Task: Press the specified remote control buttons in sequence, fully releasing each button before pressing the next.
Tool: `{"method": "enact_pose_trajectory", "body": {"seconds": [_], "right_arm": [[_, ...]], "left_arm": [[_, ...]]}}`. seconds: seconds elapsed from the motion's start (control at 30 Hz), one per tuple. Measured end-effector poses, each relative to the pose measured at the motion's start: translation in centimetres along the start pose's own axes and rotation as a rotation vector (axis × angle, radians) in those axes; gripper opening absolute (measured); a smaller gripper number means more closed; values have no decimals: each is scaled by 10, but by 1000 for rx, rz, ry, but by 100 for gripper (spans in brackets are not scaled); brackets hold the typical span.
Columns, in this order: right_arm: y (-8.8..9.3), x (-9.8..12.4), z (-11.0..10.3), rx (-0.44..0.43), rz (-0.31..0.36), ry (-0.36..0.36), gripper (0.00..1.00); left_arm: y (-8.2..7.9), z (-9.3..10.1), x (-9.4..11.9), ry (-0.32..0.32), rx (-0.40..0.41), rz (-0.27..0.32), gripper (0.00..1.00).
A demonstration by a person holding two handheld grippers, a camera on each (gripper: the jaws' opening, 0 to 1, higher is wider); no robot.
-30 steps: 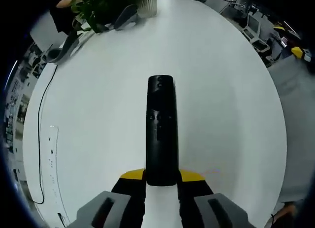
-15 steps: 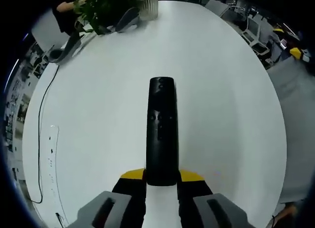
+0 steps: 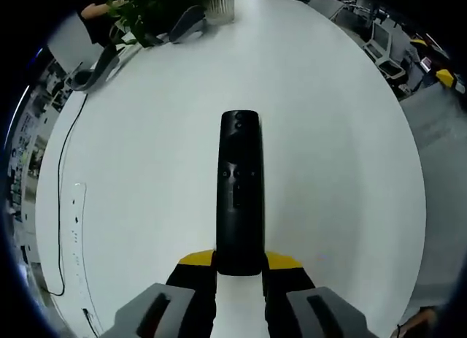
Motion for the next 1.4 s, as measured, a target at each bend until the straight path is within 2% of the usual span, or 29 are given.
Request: {"method": "enact_pose_trajectory", "body": {"seconds": [0.53, 0.67, 0.9, 1.1, 1.4], "right_arm": [[0, 0, 2, -2, -4, -7, 52], [2, -1, 3, -1, -11, -12, 51], [-1, 0, 1, -11, 15, -42, 49], [0, -1, 0, -2, 6, -50, 45], [1, -2, -2, 18, -9, -68, 40]], "left_arm": [[-1, 28, 3, -1, 19, -24, 23], [-3, 32, 4, -5, 26, -41, 23], [-6, 43, 3, -11, 59, -87, 23], [-8, 55, 4, -11, 48, -118, 23], [-5, 78, 7, -18, 86, -115, 23]]}}
Point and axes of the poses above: the point that each gripper's makers call its tool centre point, and the gripper's own axes: x roughly backward along the fingers, z roughly to its right, y roughly out of its underside, the point moved 9 cm from there along x, roughly backward along the fingers, and after that the axes turned 3 degrees about -y, right-handed, at the moved point
